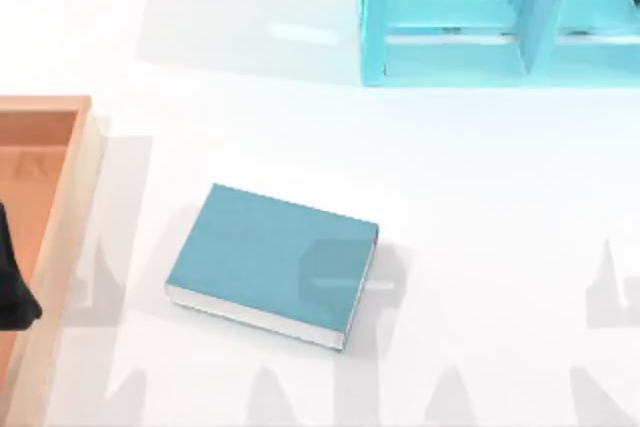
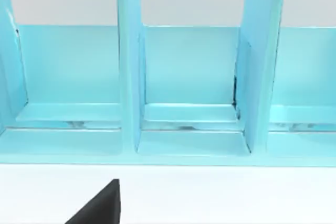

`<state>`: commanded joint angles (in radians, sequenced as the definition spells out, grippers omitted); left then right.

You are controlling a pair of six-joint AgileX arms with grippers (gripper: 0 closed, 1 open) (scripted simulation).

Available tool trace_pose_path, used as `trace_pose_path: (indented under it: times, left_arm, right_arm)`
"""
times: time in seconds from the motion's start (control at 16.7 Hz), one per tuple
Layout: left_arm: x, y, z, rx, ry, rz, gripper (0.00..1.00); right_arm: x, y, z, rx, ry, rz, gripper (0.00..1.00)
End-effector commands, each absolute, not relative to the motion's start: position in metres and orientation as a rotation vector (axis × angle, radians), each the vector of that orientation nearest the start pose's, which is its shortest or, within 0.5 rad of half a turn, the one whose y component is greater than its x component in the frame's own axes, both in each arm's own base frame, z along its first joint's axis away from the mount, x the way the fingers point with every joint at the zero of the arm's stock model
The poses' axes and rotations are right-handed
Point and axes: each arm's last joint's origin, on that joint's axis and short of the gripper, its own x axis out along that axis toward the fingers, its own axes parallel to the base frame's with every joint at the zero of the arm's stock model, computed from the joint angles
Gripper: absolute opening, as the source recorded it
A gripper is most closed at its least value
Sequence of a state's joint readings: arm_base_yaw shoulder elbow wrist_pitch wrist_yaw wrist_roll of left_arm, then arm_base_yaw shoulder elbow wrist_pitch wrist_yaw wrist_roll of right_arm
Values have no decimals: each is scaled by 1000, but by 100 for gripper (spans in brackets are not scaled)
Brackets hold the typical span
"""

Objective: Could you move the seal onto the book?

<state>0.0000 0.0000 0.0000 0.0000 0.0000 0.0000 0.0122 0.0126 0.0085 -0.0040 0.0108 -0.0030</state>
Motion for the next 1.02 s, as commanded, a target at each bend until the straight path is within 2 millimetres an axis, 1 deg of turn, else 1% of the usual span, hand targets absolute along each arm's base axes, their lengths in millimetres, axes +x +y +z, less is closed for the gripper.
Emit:
trace_pose_path:
  times: [0.42, 0.54, 0.66, 0.78, 0.9, 1.02]
  left_arm:
    - [106, -1, 160, 0, 0, 0, 100]
    - [106, -1, 166, 6, 25, 1, 100]
    - [107, 0, 178, 19, 84, 7, 100]
    - [111, 2, 196, 35, 180, 19, 100]
    - [122, 6, 216, 51, 312, 35, 100]
    - [139, 11, 236, 65, 473, 51, 100]
  right_arm:
    - [106, -1, 160, 0, 0, 0, 100]
    - [106, -1, 160, 0, 0, 0, 100]
    - [106, -1, 160, 0, 0, 0, 100]
    - [106, -1, 160, 0, 0, 0, 100]
    - [106, -1, 160, 0, 0, 0, 100]
    - [106, -1, 160, 0, 0, 0, 100]
